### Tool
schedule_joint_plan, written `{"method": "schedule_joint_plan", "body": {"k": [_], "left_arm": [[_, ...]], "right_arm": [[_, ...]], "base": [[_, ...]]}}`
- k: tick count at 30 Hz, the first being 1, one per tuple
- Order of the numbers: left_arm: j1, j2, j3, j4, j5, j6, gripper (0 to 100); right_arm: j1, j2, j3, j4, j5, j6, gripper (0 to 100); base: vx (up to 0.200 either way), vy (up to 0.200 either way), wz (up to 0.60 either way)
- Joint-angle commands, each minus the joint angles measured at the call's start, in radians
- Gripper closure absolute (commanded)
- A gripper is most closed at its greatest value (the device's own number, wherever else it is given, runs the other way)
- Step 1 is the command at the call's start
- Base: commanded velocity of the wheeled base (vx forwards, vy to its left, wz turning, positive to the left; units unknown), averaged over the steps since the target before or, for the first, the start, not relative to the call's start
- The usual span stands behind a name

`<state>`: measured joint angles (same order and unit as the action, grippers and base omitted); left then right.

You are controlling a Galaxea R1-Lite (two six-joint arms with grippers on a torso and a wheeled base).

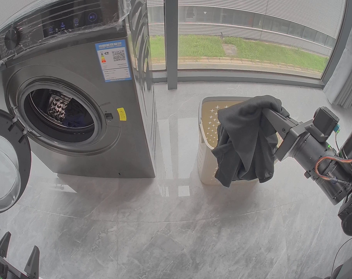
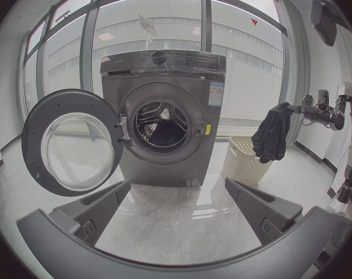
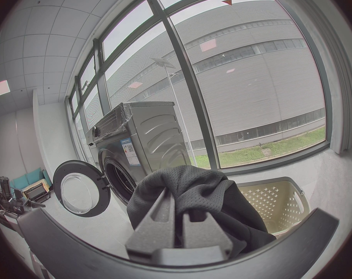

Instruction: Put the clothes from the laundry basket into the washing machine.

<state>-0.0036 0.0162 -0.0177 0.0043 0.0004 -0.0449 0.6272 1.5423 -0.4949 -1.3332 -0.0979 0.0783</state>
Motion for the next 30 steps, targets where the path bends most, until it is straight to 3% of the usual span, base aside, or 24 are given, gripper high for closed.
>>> {"method": "schedule_joint_plan", "body": {"k": [1,18,26,30], "left_arm": [[0.001,-0.015,0.015,0.000,0.006,-0.003,0],[0.001,-0.015,0.016,0.000,0.010,-0.004,0],[0.001,-0.015,0.016,-0.001,0.010,-0.007,0],[0.001,-0.015,0.016,-0.001,0.010,-0.007,0]], "right_arm": [[0.000,0.012,0.001,-0.009,0.000,0.000,100],[0.000,0.012,0.006,-0.011,0.000,0.000,100],[0.002,0.012,0.004,-0.011,0.000,0.000,100],[0.000,0.012,0.006,-0.011,0.000,0.000,100]], "base": [[0.000,0.200,0.00],[0.000,0.200,0.00],[0.000,0.000,0.00],[-0.200,0.000,0.00]]}}
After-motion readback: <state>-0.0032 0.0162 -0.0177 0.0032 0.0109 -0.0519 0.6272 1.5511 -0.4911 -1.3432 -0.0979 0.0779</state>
